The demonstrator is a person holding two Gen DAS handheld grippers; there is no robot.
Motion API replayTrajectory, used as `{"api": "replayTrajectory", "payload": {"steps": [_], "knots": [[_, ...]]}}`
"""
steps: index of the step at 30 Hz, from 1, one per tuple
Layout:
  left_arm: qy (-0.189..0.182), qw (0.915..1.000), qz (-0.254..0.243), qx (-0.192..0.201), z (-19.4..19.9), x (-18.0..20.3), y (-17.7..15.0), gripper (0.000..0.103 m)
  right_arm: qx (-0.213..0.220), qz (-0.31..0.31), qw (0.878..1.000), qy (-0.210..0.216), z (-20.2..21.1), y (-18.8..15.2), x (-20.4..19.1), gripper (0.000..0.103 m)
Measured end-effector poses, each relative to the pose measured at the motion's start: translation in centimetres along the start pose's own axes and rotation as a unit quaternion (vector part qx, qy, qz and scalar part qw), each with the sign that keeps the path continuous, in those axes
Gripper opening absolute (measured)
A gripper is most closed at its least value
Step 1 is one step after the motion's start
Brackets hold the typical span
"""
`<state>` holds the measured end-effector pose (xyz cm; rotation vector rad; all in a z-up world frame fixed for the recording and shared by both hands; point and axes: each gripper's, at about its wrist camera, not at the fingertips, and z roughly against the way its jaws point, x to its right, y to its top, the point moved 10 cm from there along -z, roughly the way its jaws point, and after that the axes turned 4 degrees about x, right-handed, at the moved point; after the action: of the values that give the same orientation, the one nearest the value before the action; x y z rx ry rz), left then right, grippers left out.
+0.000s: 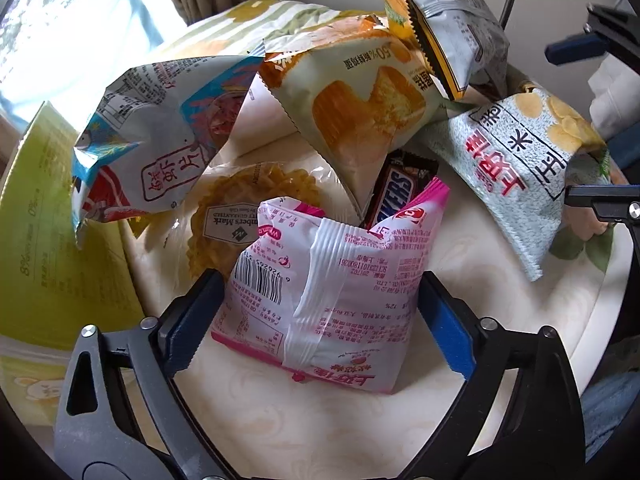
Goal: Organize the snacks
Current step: 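Grasp the white-pink bread bag with the left tool while the right tool grasps the grey corn chip bag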
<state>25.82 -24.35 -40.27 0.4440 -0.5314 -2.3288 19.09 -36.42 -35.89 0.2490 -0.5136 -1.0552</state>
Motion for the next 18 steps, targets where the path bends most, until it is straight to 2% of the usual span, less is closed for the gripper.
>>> {"api": "replayTrajectory", "payload": {"steps": [2, 11, 18], "knots": [[0.001, 1.0, 0.001, 0.001, 0.0, 0.3, 0.0, 0.081, -0.002, 0.013, 1.0, 0.003, -0.5, 0.2, -0.3, 0.101], [0.002, 1.0, 0.001, -0.007, 0.8, 1.1, 0.1, 0.062, -0.009, 0.02, 0.999, 0.037, -2.0, 0.6, -1.6, 0.101], [-0.001, 0.9999, 0.006, -0.011, 2.1, 2.1, -0.1, 0.056, -0.021, 0.01, 0.998, 0.065, -3.2, 0.2, -2.3, 0.1]]}}
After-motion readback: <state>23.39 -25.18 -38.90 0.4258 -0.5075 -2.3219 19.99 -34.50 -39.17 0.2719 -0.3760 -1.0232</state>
